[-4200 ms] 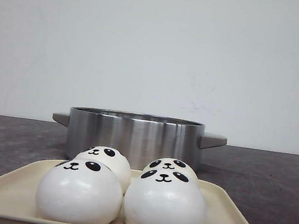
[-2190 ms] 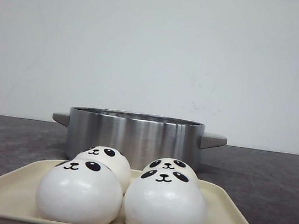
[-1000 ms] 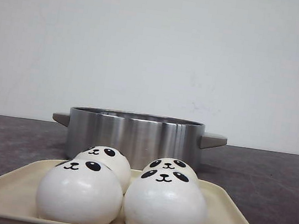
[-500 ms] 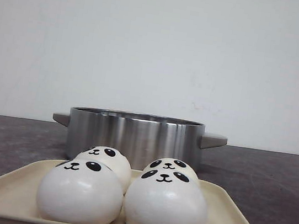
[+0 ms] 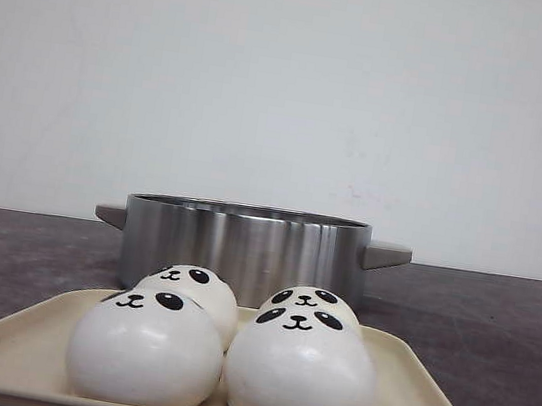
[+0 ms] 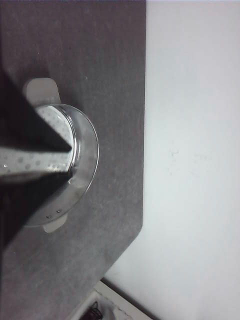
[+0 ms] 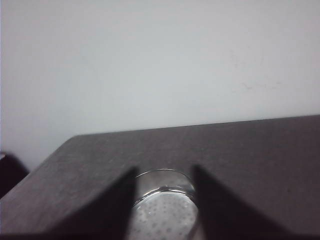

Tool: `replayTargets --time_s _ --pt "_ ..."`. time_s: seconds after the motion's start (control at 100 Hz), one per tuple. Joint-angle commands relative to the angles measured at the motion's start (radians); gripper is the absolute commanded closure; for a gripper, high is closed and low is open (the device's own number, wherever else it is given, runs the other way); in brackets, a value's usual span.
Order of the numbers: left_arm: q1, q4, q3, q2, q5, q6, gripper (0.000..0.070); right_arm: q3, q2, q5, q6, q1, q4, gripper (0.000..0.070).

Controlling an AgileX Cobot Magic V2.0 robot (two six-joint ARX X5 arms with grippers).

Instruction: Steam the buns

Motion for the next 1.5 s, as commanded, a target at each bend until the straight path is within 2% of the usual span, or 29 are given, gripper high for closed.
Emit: replayTargets --time_s 0.0,0.03,0.06,0.11,0.17,0.22,0.45,0.57,0.75,0.92,1.12,1.16,1.26,1.36,1.4,1.49 --pt "-0.008 0.002 0.018 0.016 0.006 0.028 0.0275 0.098 0.081 -0.001 -0.049 0.030 -0.055 0.0279" --pt "-0.010 -0.005 0.018 0.019 0.006 0.026 0.0175 0.134 0.117 -0.001 -0.053 0.051 -0.084 0.0276" --pt "-0.011 -0.013 0.018 0.021 0.007 0.026 0.0104 0.165 0.151 0.000 -0.060 0.077 -0.110 0.0260" --pt "-0.011 -0.029 0.018 0.024 0.007 0.026 0.0050 0.208 0.202 0.009 -0.065 0.129 -0.150 0.0199" --pt "-0.011 -0.056 0.018 0.025 0.007 0.017 0.0052 0.240 0.257 0.043 -0.067 0.203 -0.193 0.0106" --pt "-0.011 -0.077 0.018 0.024 0.007 0.013 0.0052 0.251 0.300 0.084 -0.071 0.272 -0.230 0.0071" --pt "-0.031 -0.134 0.018 0.024 0.007 -0.006 0.0057 0.251 0.532 0.236 -0.066 0.560 -0.440 0.0070" --pt "-0.055 -0.144 0.018 0.024 0.007 -0.007 0.0057 0.251 0.669 0.290 -0.014 0.652 -0.481 0.0072" --pt "-0.106 -0.146 0.018 0.024 0.008 -0.010 0.0057 0.251 0.861 0.301 0.017 0.714 -0.459 0.0080" --pt "-0.153 -0.146 0.018 0.024 0.008 -0.031 0.0057 0.251 1.016 0.375 0.034 0.722 -0.441 0.0082" --pt "-0.198 -0.167 0.018 0.024 0.007 -0.030 0.0057 0.251 1.144 0.370 0.038 0.719 -0.385 0.0088" --pt "-0.204 -0.172 0.018 0.024 0.007 -0.030 0.0057 0.251 1.158 0.370 0.042 0.719 -0.377 0.0107" --pt "-0.215 -0.176 0.018 0.024 0.007 -0.029 0.0057 0.251 1.194 0.366 0.055 0.719 -0.356 0.0219" --pt "-0.226 -0.176 0.018 0.024 0.007 -0.029 0.0057 0.251 1.206 0.367 0.068 0.719 -0.347 0.0243" --pt "-0.230 -0.176 0.018 0.024 0.007 -0.029 0.0057 0.251 1.207 0.366 0.068 0.719 -0.344 0.0326" --pt "-0.237 -0.176 0.018 0.024 0.006 -0.029 0.0057 0.251 1.207 0.367 0.068 0.720 -0.341 0.0687"
